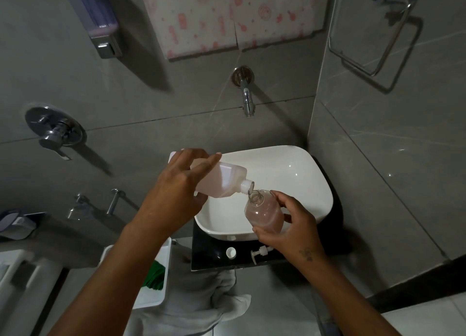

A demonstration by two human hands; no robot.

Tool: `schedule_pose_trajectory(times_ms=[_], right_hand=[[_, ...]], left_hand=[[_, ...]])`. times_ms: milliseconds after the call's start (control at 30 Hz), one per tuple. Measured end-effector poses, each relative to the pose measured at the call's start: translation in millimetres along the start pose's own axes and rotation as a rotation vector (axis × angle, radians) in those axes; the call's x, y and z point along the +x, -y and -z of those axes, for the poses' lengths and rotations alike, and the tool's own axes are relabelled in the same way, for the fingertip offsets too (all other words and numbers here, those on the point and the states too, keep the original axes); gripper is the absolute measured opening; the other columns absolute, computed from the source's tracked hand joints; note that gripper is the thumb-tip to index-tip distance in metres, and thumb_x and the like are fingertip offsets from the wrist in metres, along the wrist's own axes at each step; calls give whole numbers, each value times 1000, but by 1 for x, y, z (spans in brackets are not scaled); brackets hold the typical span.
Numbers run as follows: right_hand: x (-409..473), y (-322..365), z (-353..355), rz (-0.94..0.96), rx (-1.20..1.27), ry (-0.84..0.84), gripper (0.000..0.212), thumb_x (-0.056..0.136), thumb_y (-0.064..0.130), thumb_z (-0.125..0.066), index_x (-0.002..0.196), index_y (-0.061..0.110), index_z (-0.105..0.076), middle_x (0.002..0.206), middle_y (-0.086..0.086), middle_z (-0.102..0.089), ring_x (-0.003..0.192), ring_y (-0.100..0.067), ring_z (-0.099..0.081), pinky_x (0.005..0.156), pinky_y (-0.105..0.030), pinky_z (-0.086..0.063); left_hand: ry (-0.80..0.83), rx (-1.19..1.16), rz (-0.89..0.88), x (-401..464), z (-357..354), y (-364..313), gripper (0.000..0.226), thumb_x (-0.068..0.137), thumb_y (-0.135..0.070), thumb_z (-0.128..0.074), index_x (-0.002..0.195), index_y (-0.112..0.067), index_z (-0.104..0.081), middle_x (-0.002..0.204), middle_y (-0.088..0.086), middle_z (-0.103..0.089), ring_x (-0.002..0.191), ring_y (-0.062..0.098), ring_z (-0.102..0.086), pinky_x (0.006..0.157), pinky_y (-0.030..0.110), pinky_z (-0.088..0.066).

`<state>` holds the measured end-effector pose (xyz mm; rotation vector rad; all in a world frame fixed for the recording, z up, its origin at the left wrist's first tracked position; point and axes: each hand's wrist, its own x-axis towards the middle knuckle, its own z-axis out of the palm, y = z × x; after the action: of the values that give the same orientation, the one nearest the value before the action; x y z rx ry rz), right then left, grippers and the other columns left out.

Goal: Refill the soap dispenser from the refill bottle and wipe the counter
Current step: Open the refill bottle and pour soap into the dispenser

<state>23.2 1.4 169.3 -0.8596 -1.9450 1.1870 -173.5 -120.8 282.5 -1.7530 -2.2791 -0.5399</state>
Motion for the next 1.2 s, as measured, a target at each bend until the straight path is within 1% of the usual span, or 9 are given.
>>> schedule_pose_trajectory(times_ms=[167, 333, 500, 733, 933, 1200], right_hand=[[0, 1, 0, -2, -3, 2, 79, 55, 24, -94, 126, 24, -61, 119, 21, -64, 108, 5, -58, 89, -33, -55], [-1, 0, 0, -13, 1, 2, 78, 55, 25, -94, 126, 26, -60, 118, 20, -64, 108, 0, -59, 88, -33, -55], [-1, 1, -1, -20, 2, 4, 79, 56, 23, -94, 127, 22, -61, 121, 14, -65, 110, -5, -61, 92, -37, -54], [-2, 3, -2, -22, 1, 11, 80, 57, 21, -94, 129, 19, -60, 124, 11, -65, 112, -7, -60, 93, -37, -54], [-2, 3, -1, -20, -5, 5, 79, 56, 20, -94, 128, 20, -61, 122, 12, -65, 109, -5, -61, 91, -36, -55], [-2, 0, 0, -18, -11, 0, 79, 56, 24, -94, 128, 22, -60, 121, 15, -65, 109, -3, -60, 90, -35, -55]], left_hand=[[2, 7, -8, 0, 1, 0, 87, 62, 3, -94, 140, -12, -61, 131, 22, -60, 117, 45, -59, 86, 58, -60], [17, 28, 6, -1, 1, -2, 87, 63, 3, -93, 142, -13, -60, 133, 22, -59, 122, 47, -55, 89, 63, -57], [17, 45, 0, -1, 1, -2, 88, 61, 2, -95, 140, -12, -61, 132, 23, -60, 122, 49, -56, 90, 65, -56], [5, 69, -15, -1, 3, -2, 90, 58, 4, -95, 140, -12, -61, 130, 23, -60, 120, 49, -58, 87, 65, -57], [16, 95, -11, -2, 3, -4, 90, 57, 1, -97, 139, -11, -61, 130, 24, -61, 119, 49, -58, 88, 63, -57], [9, 105, -14, -1, 2, -4, 89, 58, 2, -96, 139, -11, -61, 130, 23, -60, 120, 48, -57, 88, 64, -57]])
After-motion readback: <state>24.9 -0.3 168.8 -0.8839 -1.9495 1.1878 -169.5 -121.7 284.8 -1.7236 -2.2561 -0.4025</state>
